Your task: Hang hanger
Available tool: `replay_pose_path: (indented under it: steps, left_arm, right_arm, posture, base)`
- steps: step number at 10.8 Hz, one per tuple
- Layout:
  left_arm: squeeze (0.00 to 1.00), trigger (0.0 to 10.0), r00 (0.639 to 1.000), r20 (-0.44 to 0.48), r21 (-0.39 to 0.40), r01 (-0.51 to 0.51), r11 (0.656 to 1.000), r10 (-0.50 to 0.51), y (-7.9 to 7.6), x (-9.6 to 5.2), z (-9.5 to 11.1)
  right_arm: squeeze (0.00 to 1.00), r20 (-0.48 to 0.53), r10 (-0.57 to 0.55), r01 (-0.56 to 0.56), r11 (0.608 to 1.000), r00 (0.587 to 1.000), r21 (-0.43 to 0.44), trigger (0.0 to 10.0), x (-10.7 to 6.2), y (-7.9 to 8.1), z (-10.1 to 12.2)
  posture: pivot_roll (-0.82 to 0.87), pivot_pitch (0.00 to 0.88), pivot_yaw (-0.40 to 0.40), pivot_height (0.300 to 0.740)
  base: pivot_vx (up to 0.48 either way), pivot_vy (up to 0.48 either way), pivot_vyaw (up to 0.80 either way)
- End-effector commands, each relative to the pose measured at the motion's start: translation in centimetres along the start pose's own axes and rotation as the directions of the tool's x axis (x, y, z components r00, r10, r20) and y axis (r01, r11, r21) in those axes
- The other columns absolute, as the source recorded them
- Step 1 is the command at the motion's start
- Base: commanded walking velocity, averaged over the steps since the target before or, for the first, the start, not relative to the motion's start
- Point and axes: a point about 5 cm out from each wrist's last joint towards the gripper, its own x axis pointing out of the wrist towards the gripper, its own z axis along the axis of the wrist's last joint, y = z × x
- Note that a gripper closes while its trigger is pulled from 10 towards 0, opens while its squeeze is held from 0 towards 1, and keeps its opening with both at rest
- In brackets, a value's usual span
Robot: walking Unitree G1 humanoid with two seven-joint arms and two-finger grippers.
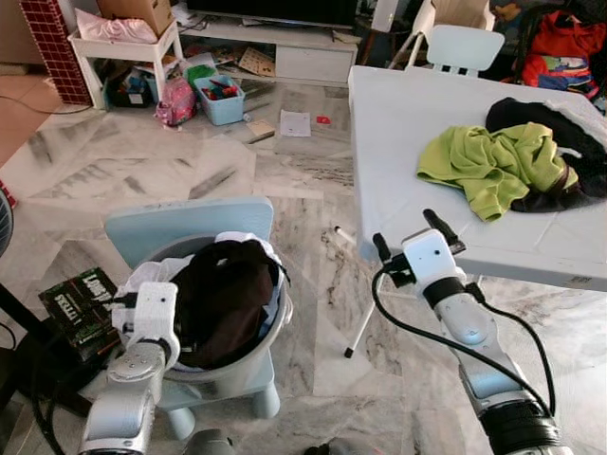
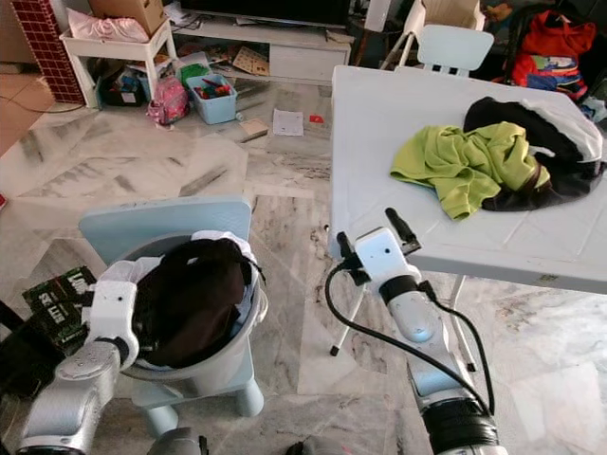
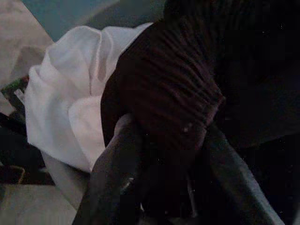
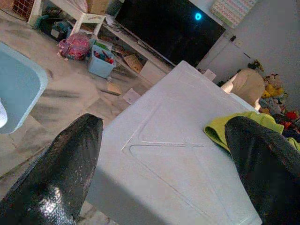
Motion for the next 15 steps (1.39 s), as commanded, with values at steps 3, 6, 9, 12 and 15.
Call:
replay_pose_path:
  steps: [3,6,9,12,15]
  left_arm:
    - [1.0,10.0,1.0,0.018,-0.097,-0.023,0.995,0.025,0.5,-0.8,2.0]
    - [1.0,10.0,0.998,-0.062,-0.245,-0.048,0.968,0.034,-0.3,-1.3,2.3]
    - [1.0,10.0,0.995,-0.096,-0.351,-0.047,0.935,0.015,-0.8,-1.4,2.8]
    - [1.0,10.0,0.995,-0.094,-0.331,-0.015,0.944,-0.017,-1.1,-0.7,3.6]
    - [0.0,10.0,0.993,-0.101,-0.267,0.036,0.963,-0.065,-0.7,0.5,4.6]
  right_arm:
    - [0.0,0.004,0.003,-0.003,1.0,1.0,-0.007,10.0,0.3,0.0,0.1]
    - [0.0,0.003,0.01,-0.01,1.0,1.0,-0.008,10.0,0.4,0.1,0.1]
    - [0.0,0.002,0.016,-0.016,1.0,1.0,-0.008,10.0,0.4,0.2,0.0]
    - [0.0,0.008,0.023,-0.023,1.0,1.0,-0.015,10.0,0.4,0.3,0.1]
    - [0.0,0.009,0.021,-0.021,1.0,1.0,-0.017,10.0,0.4,0.5,0.1]
  posture:
    - [0.01,0.0,-0.091,0.74]
    - [0.02,0.0,-0.093,0.74]
    - [0.02,0.0,-0.093,0.74]
    - [0.01,0.0,-0.093,0.74]
    - [0.01,0.0,-0.084,0.74]
  base:
    - [0.0,0.0,0.0]
    - [0.0,0.0,0.0]
    - [0.0,0.0,0.0]
    - [0.0,0.0,0.0]
    - [0.0,0.0,0.0]
